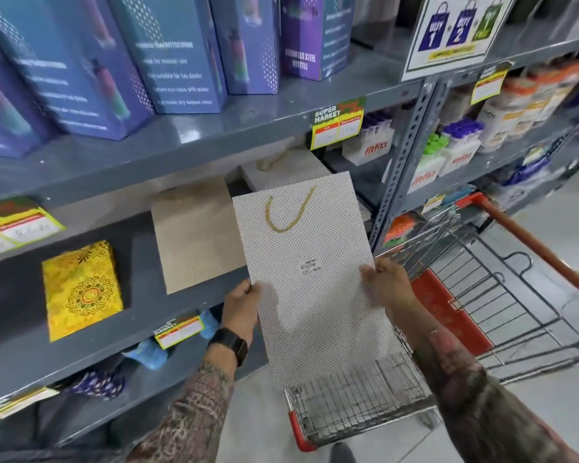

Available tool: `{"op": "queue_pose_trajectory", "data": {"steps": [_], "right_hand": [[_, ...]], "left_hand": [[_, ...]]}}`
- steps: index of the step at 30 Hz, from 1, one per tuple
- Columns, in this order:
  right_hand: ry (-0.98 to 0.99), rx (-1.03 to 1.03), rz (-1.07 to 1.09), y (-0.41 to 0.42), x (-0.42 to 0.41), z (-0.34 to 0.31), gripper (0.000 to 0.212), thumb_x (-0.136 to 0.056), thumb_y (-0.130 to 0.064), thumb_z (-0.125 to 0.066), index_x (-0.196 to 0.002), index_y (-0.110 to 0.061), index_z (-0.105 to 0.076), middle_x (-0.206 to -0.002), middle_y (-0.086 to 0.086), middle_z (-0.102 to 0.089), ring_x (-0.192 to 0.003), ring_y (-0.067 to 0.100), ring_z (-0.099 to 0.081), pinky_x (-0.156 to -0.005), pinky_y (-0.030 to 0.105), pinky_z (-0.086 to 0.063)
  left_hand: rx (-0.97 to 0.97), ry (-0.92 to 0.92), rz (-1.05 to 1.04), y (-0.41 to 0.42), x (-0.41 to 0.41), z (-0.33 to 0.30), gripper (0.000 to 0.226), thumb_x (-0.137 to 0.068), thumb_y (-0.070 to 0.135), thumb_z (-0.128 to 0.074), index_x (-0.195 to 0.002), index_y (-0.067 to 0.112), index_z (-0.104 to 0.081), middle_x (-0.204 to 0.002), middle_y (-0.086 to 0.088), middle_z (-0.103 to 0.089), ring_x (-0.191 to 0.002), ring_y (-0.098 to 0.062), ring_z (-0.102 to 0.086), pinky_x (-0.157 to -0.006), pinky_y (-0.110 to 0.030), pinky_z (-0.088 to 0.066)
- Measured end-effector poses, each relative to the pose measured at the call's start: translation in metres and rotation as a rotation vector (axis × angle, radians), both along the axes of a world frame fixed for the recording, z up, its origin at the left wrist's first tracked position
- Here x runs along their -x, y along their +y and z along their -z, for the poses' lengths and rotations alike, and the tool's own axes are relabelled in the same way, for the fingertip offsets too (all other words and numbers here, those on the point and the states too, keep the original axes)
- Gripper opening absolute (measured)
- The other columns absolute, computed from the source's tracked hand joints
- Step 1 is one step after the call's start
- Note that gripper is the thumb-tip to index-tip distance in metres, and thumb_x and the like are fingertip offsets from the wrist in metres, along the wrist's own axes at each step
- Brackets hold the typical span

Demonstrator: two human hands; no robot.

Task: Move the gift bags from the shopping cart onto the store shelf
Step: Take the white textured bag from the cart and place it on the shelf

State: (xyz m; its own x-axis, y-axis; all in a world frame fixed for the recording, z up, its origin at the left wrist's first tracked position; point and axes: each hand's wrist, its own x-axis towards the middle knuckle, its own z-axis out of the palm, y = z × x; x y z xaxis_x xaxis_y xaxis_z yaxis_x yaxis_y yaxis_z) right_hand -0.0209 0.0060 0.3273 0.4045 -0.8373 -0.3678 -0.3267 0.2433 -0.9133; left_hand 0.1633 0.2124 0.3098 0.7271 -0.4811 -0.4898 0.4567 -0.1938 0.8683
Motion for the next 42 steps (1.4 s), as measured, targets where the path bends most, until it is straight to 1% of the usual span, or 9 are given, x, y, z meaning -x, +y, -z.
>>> {"op": "queue_pose_trajectory", "data": {"steps": [6,12,17,22,28,32,35,40,42], "right_hand": [[0.123,0.114,0.001,0.002,-0.010,0.005,0.005,-0.091,-0.012,-0.071,-0.096,-0.012,-0.071,-0.088,0.006,-0.072,-0.071,0.020,-0.068,-0.060,0.030,-0.053],[0.123,0.154,0.030,-0.078,-0.059,-0.002,0.020,-0.085,-0.003,-0.073,-0.078,-0.022,-0.074,-0.084,0.003,-0.075,-0.079,0.026,-0.071,-0.077,0.040,-0.060],[0.103,0.241,-0.091,-0.173,-0.123,-0.004,0.021,-0.084,-0.002,-0.071,-0.094,-0.021,-0.074,-0.102,0.010,-0.074,-0.091,0.021,-0.066,-0.092,0.039,-0.057],[0.116,0.287,-0.178,-0.238,-0.175,0.018,0.016,-0.089,-0.005,-0.069,-0.096,-0.019,-0.068,-0.086,-0.002,-0.064,-0.074,0.009,-0.059,-0.064,0.011,-0.050],[0.255,0.321,-0.241,-0.279,-0.211,0.054,0.027,-0.086,-0.025,-0.070,-0.111,-0.017,-0.076,-0.118,0.012,-0.073,-0.108,0.031,-0.069,-0.097,0.042,-0.056],[0.303,0.237,-0.285,-0.282,-0.222,0.062,0.043,-0.090,-0.017,-0.070,-0.132,-0.012,-0.064,-0.110,0.005,-0.070,-0.087,0.022,-0.064,-0.089,0.036,-0.054],[0.359,0.282,-0.330,-0.276,-0.220,0.060,0.063,-0.091,-0.017,-0.068,-0.150,-0.013,-0.047,-0.148,0.005,-0.056,-0.115,0.027,-0.063,-0.099,0.034,-0.050],[0.495,0.581,-0.367,-0.229,-0.182,0.031,0.067,-0.091,-0.032,-0.064,-0.153,-0.021,-0.042,-0.152,0.016,-0.044,-0.142,0.042,-0.039,-0.112,0.058,-0.040],[0.433,0.731,-0.385,-0.180,-0.158,0.012,0.060,-0.093,-0.032,-0.063,-0.149,-0.021,-0.046,-0.146,0.016,-0.051,-0.136,0.039,-0.046,-0.108,0.060,-0.042]], "left_hand": [[-0.054,0.036,-0.041,-0.016,-0.029,-0.009,0.019,-0.099,0.019,-0.054,-0.088,0.025,-0.069,-0.105,-0.008,-0.070,-0.095,-0.023,-0.065,-0.092,-0.040,-0.050],[-0.089,-0.005,-0.101,-0.097,-0.078,-0.027,0.035,-0.097,0.018,-0.056,-0.127,0.005,-0.065,-0.125,-0.011,-0.068,-0.112,-0.028,-0.065,-0.100,-0.032,-0.049],[-0.047,0.007,-0.124,-0.154,-0.115,-0.024,0.021,-0.091,0.006,-0.058,-0.077,0.016,-0.070,-0.100,-0.008,-0.071,-0.097,-0.024,-0.066,-0.093,-0.036,-0.053],[0.058,0.015,-0.169,-0.187,-0.129,-0.002,0.033,-0.085,-0.018,-0.054,-0.115,-0.011,-0.067,-0.121,-0.024,-0.068,-0.102,-0.029,-0.062,-0.106,-0.048,-0.048],[-0.014,-0.087,-0.075,-0.216,-0.134,0.018,0.051,-0.087,-0.022,-0.040,-0.128,-0.001,-0.063,-0.127,-0.008,-0.064,-0.120,-0.024,-0.060,-0.110,-0.032,-0.043],[-0.062,-0.062,0.049,-0.217,-0.131,0.027,0.070,-0.076,-0.019,-0.042,-0.142,0.005,-0.051,-0.141,-0.005,-0.054,-0.128,-0.019,-0.052,-0.105,-0.027,-0.044],[-0.071,-0.057,0.092,-0.215,-0.137,0.037,0.099,-0.058,-0.006,-0.049,-0.153,0.014,-0.034,-0.160,-0.003,-0.037,-0.149,-0.022,-0.032,-0.121,-0.039,-0.030],[-0.080,-0.221,0.070,-0.186,-0.093,-0.024,0.074,-0.094,-0.004,-0.051,-0.158,0.017,-0.020,-0.141,0.012,-0.050,-0.127,-0.010,-0.049,-0.091,-0.008,-0.033],[-0.075,-0.375,0.068,-0.153,-0.068,-0.038,0.070,-0.094,0.004,-0.057,-0.156,0.021,-0.029,-0.144,0.009,-0.053,-0.130,-0.011,-0.051,-0.102,-0.009,-0.036]]}}
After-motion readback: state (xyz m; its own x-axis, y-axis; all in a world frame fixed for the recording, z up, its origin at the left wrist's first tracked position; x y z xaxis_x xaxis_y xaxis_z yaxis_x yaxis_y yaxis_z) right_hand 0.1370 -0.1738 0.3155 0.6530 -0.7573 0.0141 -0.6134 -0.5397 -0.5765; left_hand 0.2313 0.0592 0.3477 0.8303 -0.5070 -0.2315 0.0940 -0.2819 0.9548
